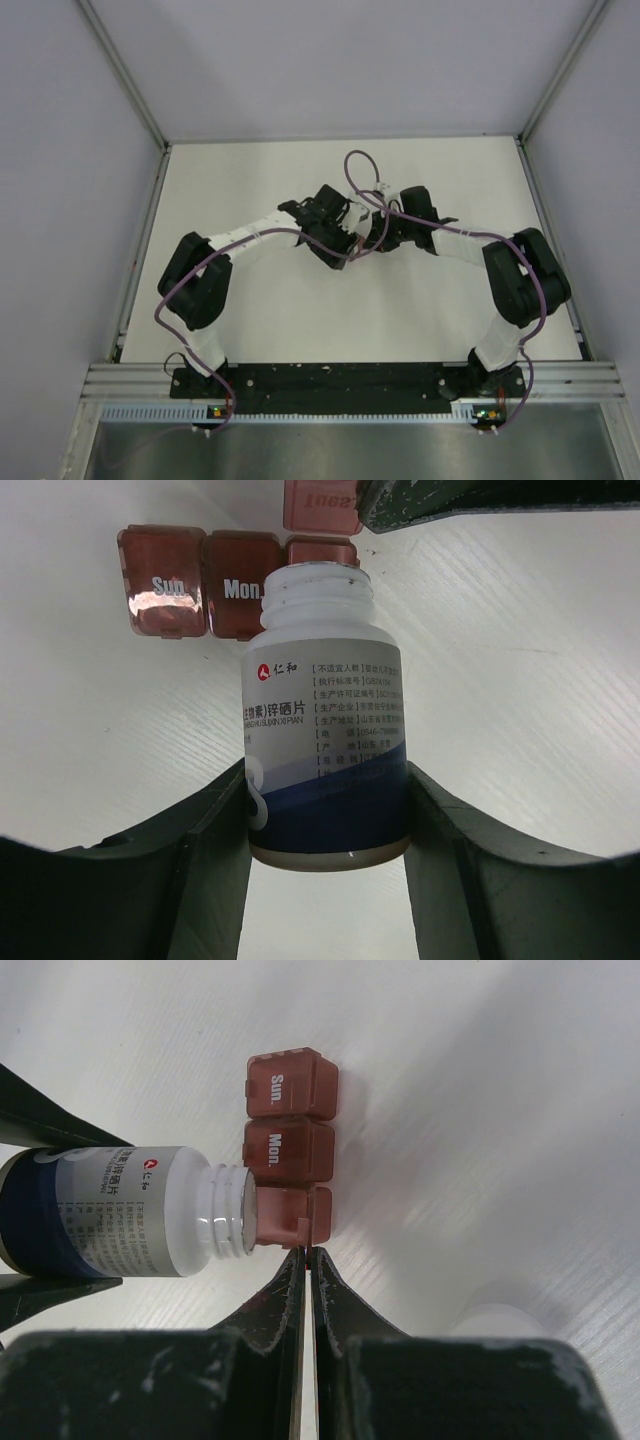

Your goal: Sort the pills into containers

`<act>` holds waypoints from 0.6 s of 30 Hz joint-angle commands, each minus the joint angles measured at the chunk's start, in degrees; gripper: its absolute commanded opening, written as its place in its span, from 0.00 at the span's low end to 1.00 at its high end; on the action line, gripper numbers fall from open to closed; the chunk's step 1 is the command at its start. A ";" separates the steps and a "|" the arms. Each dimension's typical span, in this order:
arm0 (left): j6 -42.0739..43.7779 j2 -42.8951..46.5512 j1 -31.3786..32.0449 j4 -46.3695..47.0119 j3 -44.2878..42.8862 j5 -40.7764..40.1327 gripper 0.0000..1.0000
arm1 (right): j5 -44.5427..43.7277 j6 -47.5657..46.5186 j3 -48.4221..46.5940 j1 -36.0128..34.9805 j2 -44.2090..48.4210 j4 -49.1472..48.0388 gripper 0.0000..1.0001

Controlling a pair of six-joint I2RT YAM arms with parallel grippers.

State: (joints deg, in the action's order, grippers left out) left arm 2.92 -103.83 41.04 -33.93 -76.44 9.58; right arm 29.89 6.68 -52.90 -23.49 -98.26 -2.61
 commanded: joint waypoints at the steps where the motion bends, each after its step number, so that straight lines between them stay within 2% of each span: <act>1: 0.51 -0.76 0.18 -0.26 -2.48 0.52 0.00 | 0.96 -0.26 -0.09 0.46 1.75 -2.93 0.00; 18: 0.77 -1.73 0.18 -0.87 -3.27 0.79 0.00 | 1.14 -0.26 -0.09 0.46 1.32 -2.93 0.00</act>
State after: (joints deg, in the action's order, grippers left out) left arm 3.11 -105.69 41.04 -35.00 -77.36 9.63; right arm 30.06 6.66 -52.90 -23.49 -98.26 -2.61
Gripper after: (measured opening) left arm 0.590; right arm 0.009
